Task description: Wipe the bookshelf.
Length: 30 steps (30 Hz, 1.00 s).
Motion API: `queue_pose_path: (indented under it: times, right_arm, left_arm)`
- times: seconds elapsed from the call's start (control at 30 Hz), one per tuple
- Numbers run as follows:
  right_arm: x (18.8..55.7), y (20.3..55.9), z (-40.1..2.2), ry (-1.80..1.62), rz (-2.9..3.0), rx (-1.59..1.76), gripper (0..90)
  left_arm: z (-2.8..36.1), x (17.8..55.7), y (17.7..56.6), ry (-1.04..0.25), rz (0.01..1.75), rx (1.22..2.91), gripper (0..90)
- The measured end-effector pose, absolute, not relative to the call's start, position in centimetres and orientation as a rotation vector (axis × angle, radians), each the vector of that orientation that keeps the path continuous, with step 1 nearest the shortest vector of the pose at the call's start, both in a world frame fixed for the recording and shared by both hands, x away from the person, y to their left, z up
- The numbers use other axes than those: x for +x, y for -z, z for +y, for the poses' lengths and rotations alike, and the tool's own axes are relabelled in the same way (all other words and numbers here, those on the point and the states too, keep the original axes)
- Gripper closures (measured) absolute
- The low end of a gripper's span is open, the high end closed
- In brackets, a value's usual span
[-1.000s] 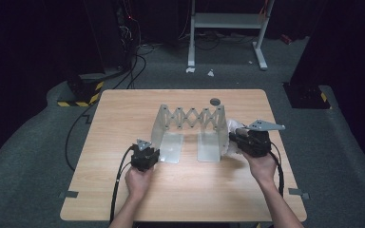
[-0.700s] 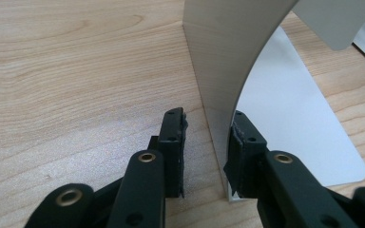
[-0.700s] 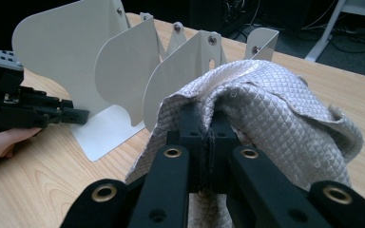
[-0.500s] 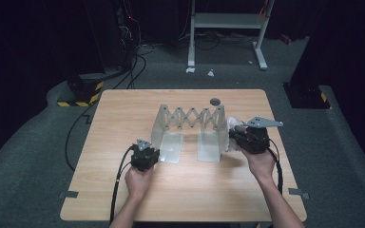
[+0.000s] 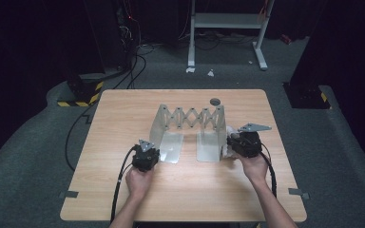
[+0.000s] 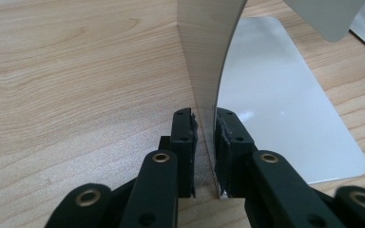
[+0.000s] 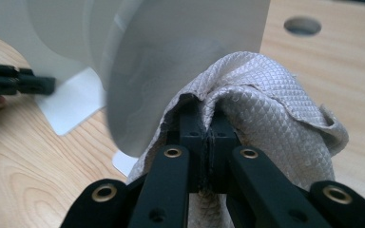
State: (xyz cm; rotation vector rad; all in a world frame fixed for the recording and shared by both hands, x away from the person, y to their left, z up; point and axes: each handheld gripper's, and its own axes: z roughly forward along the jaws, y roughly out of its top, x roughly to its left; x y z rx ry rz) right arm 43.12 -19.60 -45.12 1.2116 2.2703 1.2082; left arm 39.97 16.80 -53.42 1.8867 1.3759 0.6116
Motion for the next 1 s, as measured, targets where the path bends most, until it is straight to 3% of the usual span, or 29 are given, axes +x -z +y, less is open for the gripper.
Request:
queue_pose_path:
  times: [0.53, 0.73, 1.0]
  right_arm:
    - [45.2, 50.1, -19.2, -1.116, 2.349, 1.368, 88.5]
    - [44.9, 49.2, -19.4, -1.15, 2.339, 1.356, 88.5]
    - [44.3, 45.5, -19.7, -1.218, 2.297, 1.264, 88.5]
  left_arm:
    - [16.8, 39.9, 53.4, -0.605, 1.361, 1.896, 84.2]
    - [16.8, 39.9, 53.4, -0.604, 1.361, 1.896, 84.3]
    - [16.8, 39.9, 53.4, -0.603, 1.363, 1.895, 84.3]
